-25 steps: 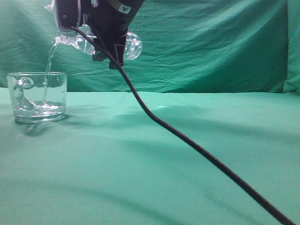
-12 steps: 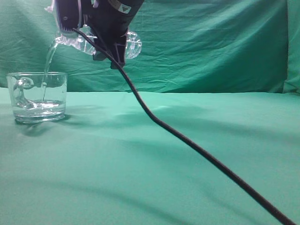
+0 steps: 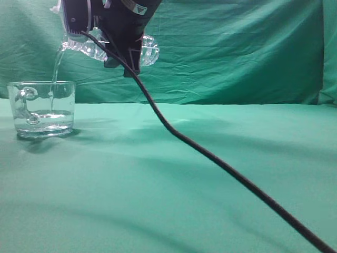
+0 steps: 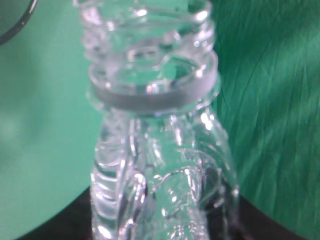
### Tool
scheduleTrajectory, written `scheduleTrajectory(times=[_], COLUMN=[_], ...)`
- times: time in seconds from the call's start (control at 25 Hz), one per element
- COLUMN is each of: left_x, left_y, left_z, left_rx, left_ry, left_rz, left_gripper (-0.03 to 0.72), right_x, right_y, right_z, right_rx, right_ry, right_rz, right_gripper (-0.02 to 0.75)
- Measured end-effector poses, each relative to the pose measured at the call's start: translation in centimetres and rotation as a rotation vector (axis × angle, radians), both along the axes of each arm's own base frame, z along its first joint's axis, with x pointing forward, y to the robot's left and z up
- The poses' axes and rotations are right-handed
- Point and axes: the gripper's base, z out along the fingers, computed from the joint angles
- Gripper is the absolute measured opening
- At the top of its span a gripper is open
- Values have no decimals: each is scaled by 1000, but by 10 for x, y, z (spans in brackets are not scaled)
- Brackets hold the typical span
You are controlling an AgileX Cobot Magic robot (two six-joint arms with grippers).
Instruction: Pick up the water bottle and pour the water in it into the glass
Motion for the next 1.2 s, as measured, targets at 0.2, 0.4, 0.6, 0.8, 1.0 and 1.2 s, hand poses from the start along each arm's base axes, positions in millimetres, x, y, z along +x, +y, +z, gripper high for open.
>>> scheduleTrajectory(times=[0.2,0.4,0.6,0.8,1.0,1.2], left_x=[0,0,0,0,0,0], left_y=[0,0,0,0,0,0], left_z=[0,0,0,0,0,0], left_rx=[0,0,0,0,0,0], left_ry=[0,0,0,0,0,0], left_rz=[0,0,0,0,0,0], left_gripper=[0,0,0,0,0,0], right_x=[-2,-5,-12,-29,-59,-94], right_y=[2,2,3,-10,-39,-74], right_z=[0,-7,15,66,92,100], right_rx=[105,420,867,1004,1021,1014], right_ry=[65,285,575,597,598,613], right_rz=[-42,-183,-335,-312,-310,-328], right_gripper=[323,323,323,323,323,323])
